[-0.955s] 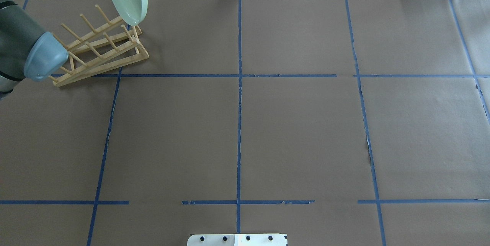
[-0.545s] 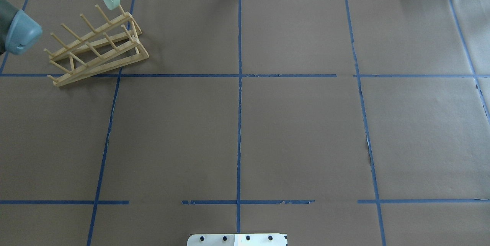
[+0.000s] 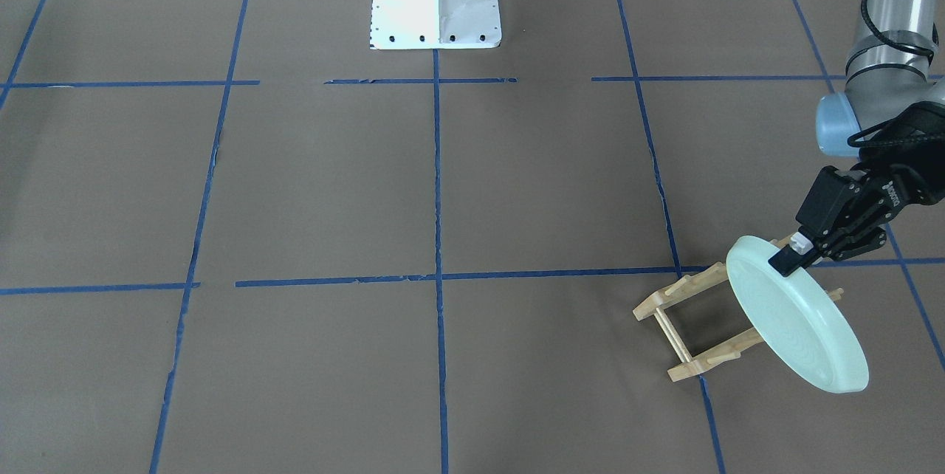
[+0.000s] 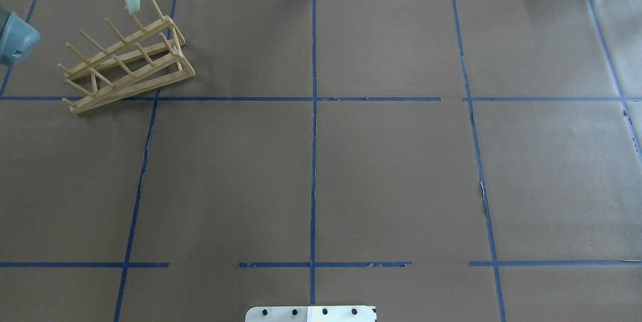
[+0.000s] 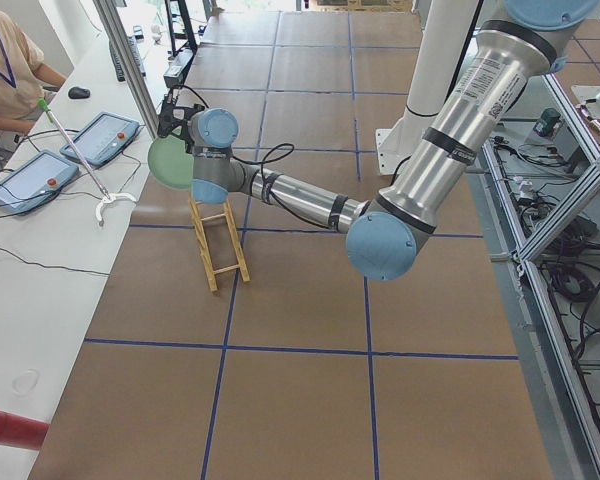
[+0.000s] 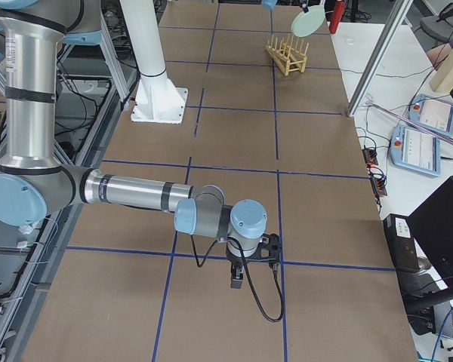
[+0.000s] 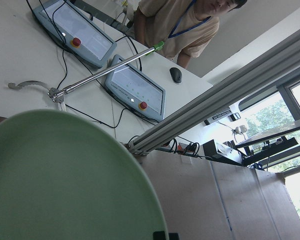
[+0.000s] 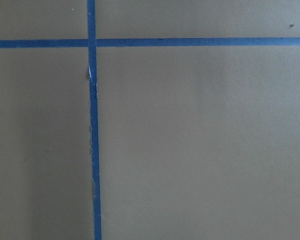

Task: Place plate on rack
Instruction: 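Lift the upright plate with the left gripper over the wooden rack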

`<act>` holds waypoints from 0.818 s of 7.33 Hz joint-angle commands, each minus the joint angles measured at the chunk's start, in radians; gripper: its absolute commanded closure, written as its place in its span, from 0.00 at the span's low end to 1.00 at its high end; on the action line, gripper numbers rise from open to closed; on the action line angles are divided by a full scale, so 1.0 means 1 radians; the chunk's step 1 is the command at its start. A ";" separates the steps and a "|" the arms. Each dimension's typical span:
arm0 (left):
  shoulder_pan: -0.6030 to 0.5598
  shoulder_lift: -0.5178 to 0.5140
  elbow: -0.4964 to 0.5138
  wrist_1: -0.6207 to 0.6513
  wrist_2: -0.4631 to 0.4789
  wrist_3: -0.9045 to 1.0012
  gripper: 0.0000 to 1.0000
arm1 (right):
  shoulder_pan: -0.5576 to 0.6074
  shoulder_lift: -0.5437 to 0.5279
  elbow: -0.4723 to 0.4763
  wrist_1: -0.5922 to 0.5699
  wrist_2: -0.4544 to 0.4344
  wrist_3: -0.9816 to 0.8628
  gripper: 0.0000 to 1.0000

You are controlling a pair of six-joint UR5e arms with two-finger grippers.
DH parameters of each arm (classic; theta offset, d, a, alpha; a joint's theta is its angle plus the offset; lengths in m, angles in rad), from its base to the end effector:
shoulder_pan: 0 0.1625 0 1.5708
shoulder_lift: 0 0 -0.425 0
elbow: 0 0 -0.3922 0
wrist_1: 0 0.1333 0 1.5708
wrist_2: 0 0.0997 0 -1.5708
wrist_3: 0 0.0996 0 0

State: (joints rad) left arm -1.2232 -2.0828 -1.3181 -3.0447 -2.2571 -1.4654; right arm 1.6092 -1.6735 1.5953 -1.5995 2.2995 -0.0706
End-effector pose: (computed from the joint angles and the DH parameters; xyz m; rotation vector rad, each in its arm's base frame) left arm 0.1545 -0.6324 0.3216 0.6149 1.5870 -0.2402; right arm 0.0838 -0.4357 0.7004 -0.0623 -0.7324 0.0082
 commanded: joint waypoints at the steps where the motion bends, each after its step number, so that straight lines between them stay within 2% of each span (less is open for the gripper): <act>1: 0.001 0.019 0.017 -0.103 -0.001 -0.055 1.00 | 0.000 0.000 0.000 0.000 0.000 0.000 0.00; 3: 0.007 0.017 0.074 -0.150 0.001 -0.053 1.00 | 0.000 0.000 0.000 0.000 0.000 0.000 0.00; 6: 0.019 0.010 0.080 -0.151 0.007 -0.053 1.00 | 0.000 0.000 0.000 0.000 0.000 0.000 0.00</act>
State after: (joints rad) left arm -1.2113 -2.0694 -1.2400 -3.1937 -2.2544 -1.5185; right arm 1.6092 -1.6736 1.5954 -1.5996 2.2994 -0.0706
